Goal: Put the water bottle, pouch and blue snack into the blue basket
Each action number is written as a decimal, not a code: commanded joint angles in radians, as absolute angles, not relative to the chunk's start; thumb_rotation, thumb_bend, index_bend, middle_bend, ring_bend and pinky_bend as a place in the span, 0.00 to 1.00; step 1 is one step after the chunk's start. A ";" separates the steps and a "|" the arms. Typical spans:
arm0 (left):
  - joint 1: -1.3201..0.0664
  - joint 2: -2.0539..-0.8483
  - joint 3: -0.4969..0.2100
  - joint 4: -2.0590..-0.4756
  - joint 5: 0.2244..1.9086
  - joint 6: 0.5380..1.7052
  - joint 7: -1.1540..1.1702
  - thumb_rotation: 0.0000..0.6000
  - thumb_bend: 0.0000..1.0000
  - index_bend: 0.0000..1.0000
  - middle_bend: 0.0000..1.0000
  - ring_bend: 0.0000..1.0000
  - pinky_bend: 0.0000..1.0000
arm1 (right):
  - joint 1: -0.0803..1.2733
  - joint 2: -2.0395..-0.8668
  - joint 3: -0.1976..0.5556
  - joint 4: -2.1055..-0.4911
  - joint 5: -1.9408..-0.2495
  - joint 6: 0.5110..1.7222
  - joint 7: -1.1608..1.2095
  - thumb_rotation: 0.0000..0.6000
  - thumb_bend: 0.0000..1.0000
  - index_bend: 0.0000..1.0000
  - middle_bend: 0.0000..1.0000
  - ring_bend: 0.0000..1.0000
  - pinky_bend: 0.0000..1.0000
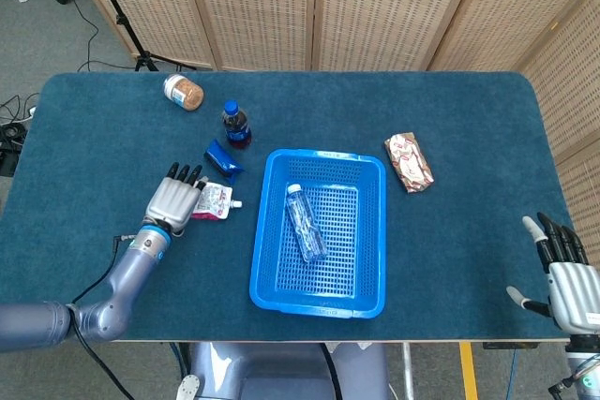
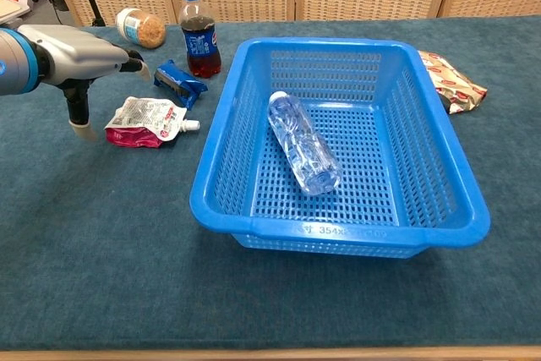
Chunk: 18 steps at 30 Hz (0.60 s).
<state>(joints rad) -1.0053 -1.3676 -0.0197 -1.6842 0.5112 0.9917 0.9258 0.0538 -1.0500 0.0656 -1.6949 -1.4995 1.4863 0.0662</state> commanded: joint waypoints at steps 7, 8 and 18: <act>-1.025 -1.447 -0.026 -1.574 0.473 0.972 0.917 1.00 0.11 0.14 0.00 0.00 0.04 | 0.055 -1.049 0.067 -1.693 -1.497 1.484 0.076 1.00 0.16 0.01 0.00 0.00 0.00; -1.026 -1.453 -0.026 -1.565 0.470 0.970 0.917 1.00 0.11 0.14 0.00 0.00 0.04 | 0.056 -1.050 0.068 -1.692 -1.496 1.484 0.077 1.00 0.16 0.01 0.00 0.00 0.00; -1.041 -1.542 -0.037 -1.436 0.425 0.935 0.907 1.00 0.13 0.18 0.00 0.00 0.04 | 0.057 -1.051 0.070 -1.686 -1.490 1.480 0.083 1.00 0.16 0.01 0.00 0.00 0.00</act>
<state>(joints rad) -1.0373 -1.5312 -0.0380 -1.4474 0.4299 0.9426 0.9061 0.0570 -1.0508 0.0698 -1.6863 -1.4897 1.4797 0.0828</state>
